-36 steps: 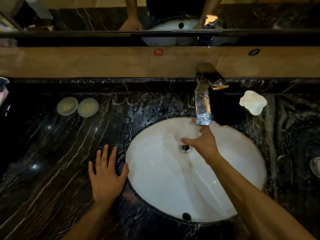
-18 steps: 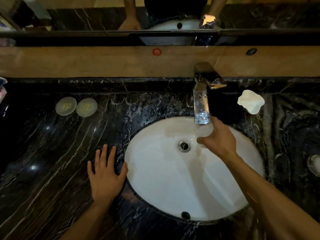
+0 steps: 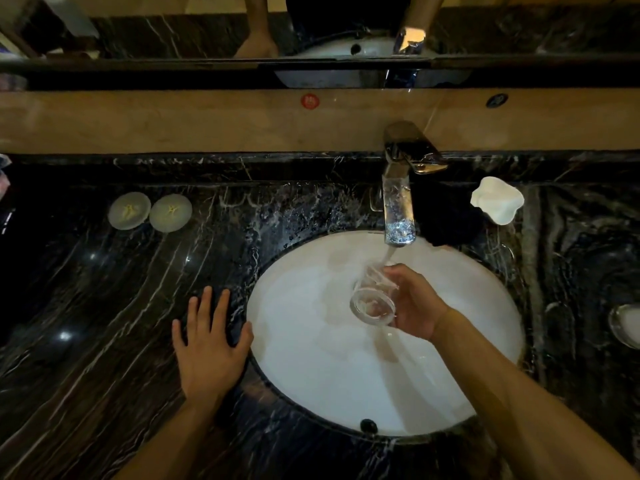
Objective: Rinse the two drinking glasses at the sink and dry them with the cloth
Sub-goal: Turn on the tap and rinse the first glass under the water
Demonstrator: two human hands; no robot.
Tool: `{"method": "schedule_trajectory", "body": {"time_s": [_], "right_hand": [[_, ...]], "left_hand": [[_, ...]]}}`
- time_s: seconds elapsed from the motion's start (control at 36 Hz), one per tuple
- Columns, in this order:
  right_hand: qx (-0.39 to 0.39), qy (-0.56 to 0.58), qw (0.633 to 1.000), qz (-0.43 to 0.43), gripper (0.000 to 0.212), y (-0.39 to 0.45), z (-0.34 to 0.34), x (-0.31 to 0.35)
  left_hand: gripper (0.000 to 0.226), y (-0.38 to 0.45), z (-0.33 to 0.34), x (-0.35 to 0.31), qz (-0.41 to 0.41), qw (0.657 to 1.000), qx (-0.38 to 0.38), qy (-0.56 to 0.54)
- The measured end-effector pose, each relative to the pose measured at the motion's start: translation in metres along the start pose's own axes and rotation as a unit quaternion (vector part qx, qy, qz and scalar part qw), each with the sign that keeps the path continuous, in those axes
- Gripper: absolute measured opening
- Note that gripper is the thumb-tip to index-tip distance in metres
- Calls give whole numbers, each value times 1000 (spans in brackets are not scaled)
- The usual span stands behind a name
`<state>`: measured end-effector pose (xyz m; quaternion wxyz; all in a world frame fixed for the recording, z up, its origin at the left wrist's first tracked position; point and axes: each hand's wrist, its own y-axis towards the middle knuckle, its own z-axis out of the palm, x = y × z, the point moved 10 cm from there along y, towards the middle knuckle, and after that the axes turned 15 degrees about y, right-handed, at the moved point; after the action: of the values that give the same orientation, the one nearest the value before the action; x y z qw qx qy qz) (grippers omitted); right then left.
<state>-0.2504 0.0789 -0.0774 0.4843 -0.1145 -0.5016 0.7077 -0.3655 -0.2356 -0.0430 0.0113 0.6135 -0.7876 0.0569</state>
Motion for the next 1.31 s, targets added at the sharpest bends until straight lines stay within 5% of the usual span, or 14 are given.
{"method": "schedule_trajectory", "body": {"time_s": [0.06, 0.31, 0.39, 0.47, 0.58, 0.64, 0.72, 0.86, 0.97, 1.06, 1.14, 1.31], "right_hand": [[2, 54, 998, 24, 41, -1, 0, -9], [45, 155, 981, 110, 70, -13, 7, -38], [3, 98, 992, 74, 58, -24, 0, -31], [-100, -34, 993, -51, 53, -38, -21, -6], [-207, -294, 902, -238, 89, -64, -29, 29], [-220, -393, 844, -291, 90, -76, -25, 37], [-230, -427, 810, -328, 88, -91, -29, 41], [-218, -390, 822, -353, 81, -111, -39, 48], [-196, -306, 858, -363, 73, -120, -47, 49], [-170, -255, 880, -362, 71, -124, -53, 48], [-163, -257, 876, -375, 74, -132, -53, 48], [-160, -271, 851, -420, 80, -146, -54, 50]], "left_hand": [[75, 0, 0, 0, -1, 1000, -1, 0], [76, 0, 1, 0, 4, 1000, 4, 8], [76, -1, -1, -1, 5, 1000, -4, 6], [76, -2, -3, -1, 4, 1000, -6, 7], [77, -2, -2, -3, 4, 1000, 2, 10], [78, -3, -3, -3, 6, 1000, 5, 16], [76, 0, -19, -15, 35, 999, -14, 19], [57, 30, -88, -109, 231, 967, -93, -58], [39, 46, -181, -203, 360, 894, -234, -128], [40, 55, -241, -250, 368, 865, -299, -164], [48, 65, -264, -288, 383, 868, -288, -129], [25, 72, -262, -303, 366, 879, -292, -89]]}}
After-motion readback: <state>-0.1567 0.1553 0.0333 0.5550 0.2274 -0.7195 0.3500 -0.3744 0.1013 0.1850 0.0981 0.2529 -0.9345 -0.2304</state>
